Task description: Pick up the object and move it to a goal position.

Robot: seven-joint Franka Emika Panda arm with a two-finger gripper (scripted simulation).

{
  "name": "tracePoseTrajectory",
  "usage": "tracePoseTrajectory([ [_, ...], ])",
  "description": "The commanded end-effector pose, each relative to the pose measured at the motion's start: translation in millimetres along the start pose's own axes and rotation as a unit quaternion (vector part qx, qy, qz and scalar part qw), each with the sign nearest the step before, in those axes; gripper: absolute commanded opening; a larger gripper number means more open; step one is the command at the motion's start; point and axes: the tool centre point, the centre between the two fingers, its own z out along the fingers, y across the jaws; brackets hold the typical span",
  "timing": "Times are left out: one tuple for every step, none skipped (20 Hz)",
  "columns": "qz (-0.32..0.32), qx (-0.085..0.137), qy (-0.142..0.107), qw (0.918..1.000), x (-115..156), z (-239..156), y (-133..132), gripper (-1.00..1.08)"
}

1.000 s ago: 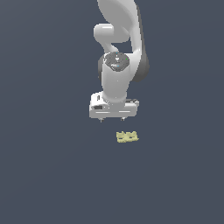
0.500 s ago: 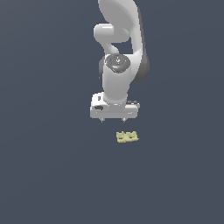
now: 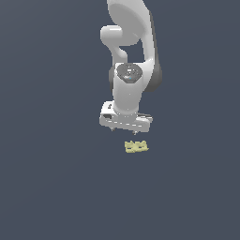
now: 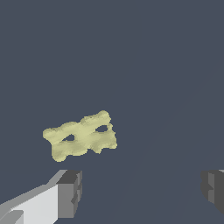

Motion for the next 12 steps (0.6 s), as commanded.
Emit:
tracePoseTrajectory([
  [0.032,0.002,0.0,0.9995,0.5,4.1,-4.1,1.0],
  [0.045,0.002,-0.001,0.999,0.7,5.8,-5.7,1.0],
  [0.058,0.003,-0.001,0.9983,0.8,7.5,-7.3,1.0],
  [0.071,0.004,-0.001,0.9975,1.0,9.1,-8.9,1.0],
  [0.084,0.004,-0.001,0.9965,1.2,10.8,-10.5,1.0],
  [0.097,0.005,-0.001,0.9953,1.3,12.4,-12.1,1.0],
  [0.11,0.005,-0.001,0.994,1.5,14.1,-13.7,1.0],
  [0.123,0.006,-0.002,0.9924,1.7,15.8,-15.3,1.0],
  [0.135,0.006,-0.002,0.9908,1.8,17.4,-16.9,1.0],
  [0.148,0.007,-0.002,0.9889,1.9,19.1,-18.4,1.0],
  [0.161,0.007,-0.002,0.9869,2.1,20.7,-20.0,1.0],
  [0.174,0.008,-0.002,0.9847,2.2,22.4,-21.6,1.0],
])
